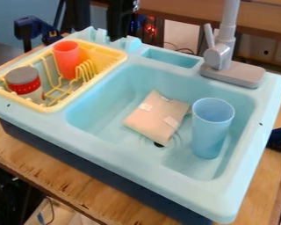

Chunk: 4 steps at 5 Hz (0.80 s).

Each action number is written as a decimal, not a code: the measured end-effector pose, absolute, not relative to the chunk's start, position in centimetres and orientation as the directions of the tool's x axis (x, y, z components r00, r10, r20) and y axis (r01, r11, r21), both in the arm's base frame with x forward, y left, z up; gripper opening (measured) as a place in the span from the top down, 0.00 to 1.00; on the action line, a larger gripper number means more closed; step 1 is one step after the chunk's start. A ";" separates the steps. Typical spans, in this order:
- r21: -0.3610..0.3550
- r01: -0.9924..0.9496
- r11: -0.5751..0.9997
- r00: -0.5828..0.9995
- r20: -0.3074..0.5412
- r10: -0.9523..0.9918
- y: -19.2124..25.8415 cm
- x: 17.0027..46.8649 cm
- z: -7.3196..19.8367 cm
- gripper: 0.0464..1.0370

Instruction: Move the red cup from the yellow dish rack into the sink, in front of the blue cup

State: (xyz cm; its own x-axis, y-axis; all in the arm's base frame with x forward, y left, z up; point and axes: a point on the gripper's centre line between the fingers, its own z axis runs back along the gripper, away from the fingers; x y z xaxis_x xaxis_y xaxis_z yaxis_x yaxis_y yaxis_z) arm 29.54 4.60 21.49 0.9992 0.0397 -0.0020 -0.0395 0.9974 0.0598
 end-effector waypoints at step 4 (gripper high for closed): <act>0.044 -0.030 0.999 0.998 0.058 0.027 11.6 31.7 18.3 0.04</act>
